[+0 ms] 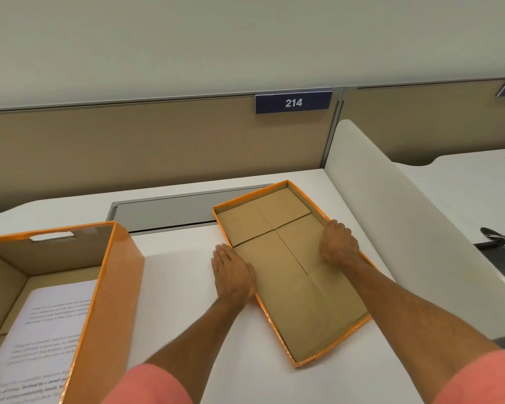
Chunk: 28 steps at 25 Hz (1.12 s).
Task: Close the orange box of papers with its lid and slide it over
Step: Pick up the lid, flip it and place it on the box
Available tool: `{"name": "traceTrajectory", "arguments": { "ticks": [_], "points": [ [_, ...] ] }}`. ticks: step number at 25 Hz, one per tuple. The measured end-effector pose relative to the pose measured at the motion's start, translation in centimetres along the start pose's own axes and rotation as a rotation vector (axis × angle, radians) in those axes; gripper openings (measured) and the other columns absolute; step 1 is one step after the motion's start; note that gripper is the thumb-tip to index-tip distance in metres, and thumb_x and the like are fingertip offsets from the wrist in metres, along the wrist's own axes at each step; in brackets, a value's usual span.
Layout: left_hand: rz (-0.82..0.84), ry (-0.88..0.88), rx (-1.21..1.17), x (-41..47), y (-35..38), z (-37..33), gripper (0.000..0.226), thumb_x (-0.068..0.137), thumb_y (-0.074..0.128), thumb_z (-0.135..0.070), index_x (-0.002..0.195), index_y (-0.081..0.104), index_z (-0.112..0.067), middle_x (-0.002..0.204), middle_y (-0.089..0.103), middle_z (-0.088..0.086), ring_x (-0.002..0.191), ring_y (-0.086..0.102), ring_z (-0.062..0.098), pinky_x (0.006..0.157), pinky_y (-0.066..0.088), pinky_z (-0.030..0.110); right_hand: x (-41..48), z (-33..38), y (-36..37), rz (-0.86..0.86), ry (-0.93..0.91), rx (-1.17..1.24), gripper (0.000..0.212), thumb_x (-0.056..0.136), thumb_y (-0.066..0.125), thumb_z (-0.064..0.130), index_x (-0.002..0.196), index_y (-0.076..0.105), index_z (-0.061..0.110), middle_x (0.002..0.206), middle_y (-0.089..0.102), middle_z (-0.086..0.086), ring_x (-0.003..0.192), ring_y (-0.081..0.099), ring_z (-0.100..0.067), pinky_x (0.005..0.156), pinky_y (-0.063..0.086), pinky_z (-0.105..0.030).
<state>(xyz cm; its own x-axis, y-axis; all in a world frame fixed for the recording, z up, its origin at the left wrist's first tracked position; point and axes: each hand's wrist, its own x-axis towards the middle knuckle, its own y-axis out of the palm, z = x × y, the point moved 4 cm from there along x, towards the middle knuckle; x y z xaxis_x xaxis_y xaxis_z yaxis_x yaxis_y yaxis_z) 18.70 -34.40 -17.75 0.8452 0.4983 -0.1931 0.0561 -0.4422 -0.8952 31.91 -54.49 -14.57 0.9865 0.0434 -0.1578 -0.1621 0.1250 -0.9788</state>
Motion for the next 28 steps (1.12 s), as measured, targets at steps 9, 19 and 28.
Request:
{"name": "traceTrajectory", "arguments": {
  "ticks": [9,19,28],
  "points": [
    [-0.016,0.114,-0.505,0.5,-2.4,2.0,0.061,0.099,0.031,-0.003,0.152,0.005,-0.017,0.150,0.039,0.009,0.140,0.035,0.030,0.110,0.038,0.030,-1.2,0.8,-0.5,-0.066,0.032,0.150,0.038,0.091,0.044,-0.003,0.128,0.046,0.003,0.127,0.049,-0.016,0.119,0.048,-0.032,0.097,0.043,-0.044],
    [-0.164,0.219,-0.885,0.0,-17.1,7.6,0.057,0.097,0.037,0.000,0.151,0.025,-0.013,0.133,0.050,-0.004,0.112,0.055,0.011,0.088,0.051,0.023,-7.0,10.1,-6.7,-0.174,-0.104,0.313,0.031,0.094,0.043,0.000,0.124,0.049,0.001,0.123,0.051,-0.018,0.111,0.052,-0.033,0.091,0.048,-0.043],
    [-0.355,0.199,-1.119,-3.4,-29.5,16.6,0.049,0.094,0.044,0.000,0.137,0.050,-0.022,0.125,0.062,0.005,0.109,0.060,0.022,0.084,0.056,0.034,-19.8,31.1,-12.0,-0.171,-0.666,0.458,0.054,0.098,0.044,0.041,0.143,0.040,0.010,0.152,0.039,-0.012,0.141,0.033,-0.028,0.116,0.027,-0.044]
  ]
}}
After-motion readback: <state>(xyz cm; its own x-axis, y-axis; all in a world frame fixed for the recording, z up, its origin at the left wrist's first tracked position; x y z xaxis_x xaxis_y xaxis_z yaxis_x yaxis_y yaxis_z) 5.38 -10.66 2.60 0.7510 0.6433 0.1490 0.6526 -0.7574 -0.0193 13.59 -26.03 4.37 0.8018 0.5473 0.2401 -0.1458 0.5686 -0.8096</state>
